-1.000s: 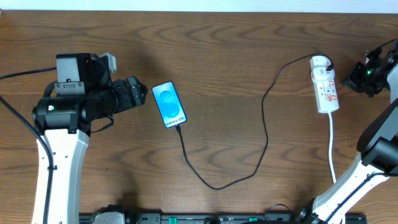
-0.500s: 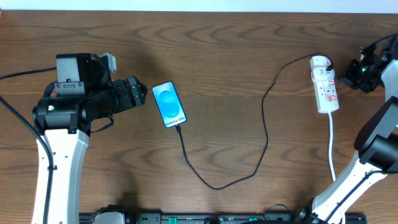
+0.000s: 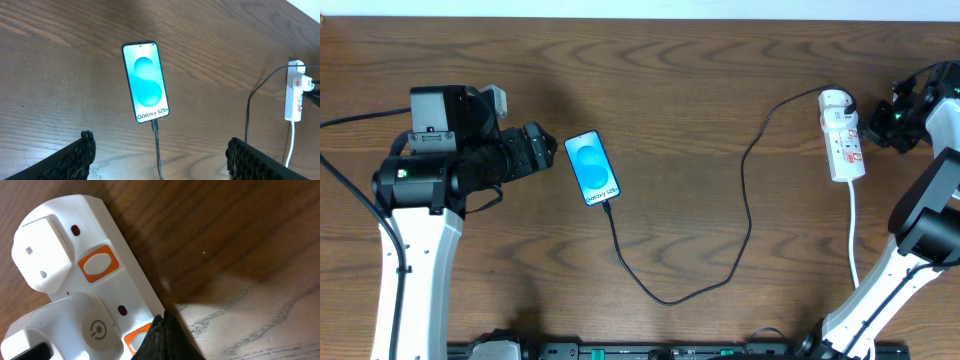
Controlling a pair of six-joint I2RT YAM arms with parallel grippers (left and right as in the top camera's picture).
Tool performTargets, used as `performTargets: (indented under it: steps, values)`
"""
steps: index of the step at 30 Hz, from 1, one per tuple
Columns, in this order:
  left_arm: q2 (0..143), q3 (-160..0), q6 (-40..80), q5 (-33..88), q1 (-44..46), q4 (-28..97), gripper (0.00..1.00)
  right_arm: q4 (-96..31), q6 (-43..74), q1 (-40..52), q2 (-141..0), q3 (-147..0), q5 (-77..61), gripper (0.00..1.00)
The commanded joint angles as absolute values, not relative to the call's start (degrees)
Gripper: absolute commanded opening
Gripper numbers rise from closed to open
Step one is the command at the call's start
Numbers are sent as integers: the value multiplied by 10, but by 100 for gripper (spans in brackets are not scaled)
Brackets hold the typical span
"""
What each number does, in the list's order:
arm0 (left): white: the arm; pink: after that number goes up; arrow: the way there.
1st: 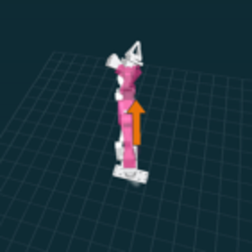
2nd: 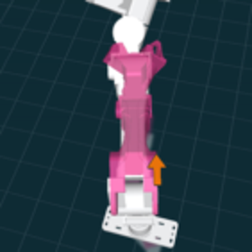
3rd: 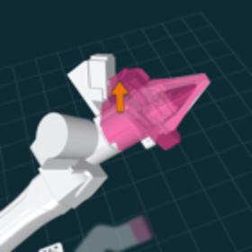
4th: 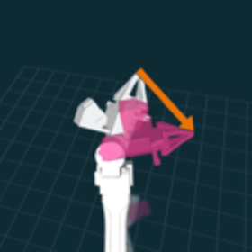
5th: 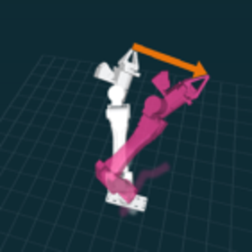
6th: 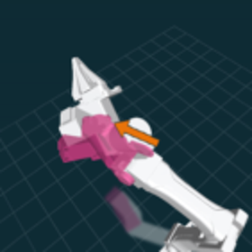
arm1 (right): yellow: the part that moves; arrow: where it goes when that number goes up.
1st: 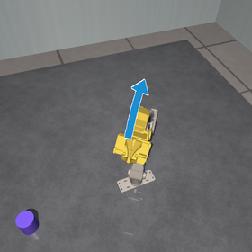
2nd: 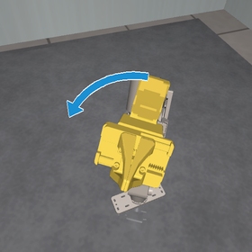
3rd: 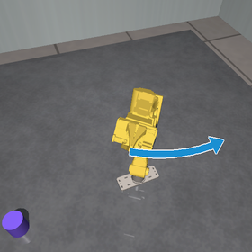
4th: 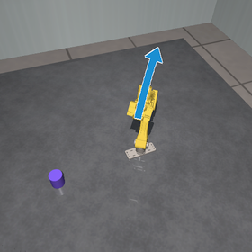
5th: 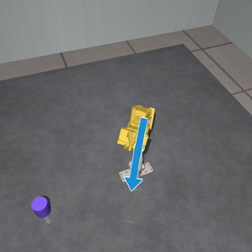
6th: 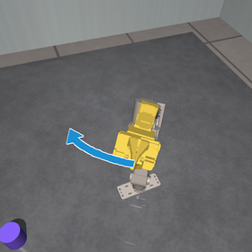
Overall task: Plug charger to phone and switch on socket
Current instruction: 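Press the orange rocker switch beside the plug with the right gripper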
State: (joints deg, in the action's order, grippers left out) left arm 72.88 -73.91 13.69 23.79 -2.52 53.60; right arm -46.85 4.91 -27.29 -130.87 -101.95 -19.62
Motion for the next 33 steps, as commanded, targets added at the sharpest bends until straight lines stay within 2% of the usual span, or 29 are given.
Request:
performTargets:
  steps: [1,13,33]
  values:
    - [731,-741,138,235,-27,537,85,-471,40,-265,-1329,-1020,-224,1]
    - [731,-741,138,235,-27,537,85,-474,24,-266,-1329,-1020,-274,1]
    - [731,-741,138,235,-27,537,85,-512,24,-258,-1329,-1019,-269,1]
